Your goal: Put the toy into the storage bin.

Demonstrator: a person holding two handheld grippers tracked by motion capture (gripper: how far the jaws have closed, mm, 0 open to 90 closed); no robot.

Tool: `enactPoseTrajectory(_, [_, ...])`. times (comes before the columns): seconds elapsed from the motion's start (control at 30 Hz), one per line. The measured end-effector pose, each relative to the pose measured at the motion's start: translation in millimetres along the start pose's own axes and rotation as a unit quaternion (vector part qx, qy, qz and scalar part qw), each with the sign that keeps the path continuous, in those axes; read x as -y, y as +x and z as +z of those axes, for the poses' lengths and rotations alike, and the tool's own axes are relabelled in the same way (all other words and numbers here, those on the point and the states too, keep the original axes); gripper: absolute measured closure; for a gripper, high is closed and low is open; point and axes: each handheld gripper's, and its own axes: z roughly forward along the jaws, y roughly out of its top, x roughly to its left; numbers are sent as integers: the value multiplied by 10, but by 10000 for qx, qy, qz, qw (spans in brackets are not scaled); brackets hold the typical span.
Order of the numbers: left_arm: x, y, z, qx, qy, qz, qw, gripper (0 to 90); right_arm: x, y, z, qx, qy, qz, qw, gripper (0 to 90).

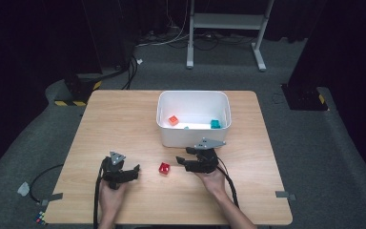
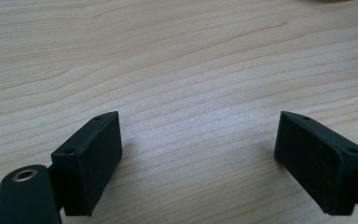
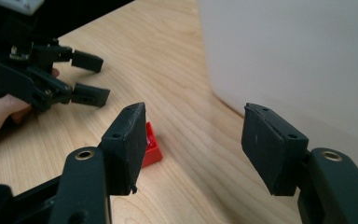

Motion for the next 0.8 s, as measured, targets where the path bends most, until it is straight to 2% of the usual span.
enactPoseTrajectory(0.27, [0, 0, 0, -2, 0, 0, 10000, 151, 99, 84, 181, -129, 205, -50, 9997, 401])
enactPoseTrajectory(0.8, [0, -1, 1, -3, -2, -6, 10000, 151, 103, 268, 458, -335, 576, -328, 9972, 391])
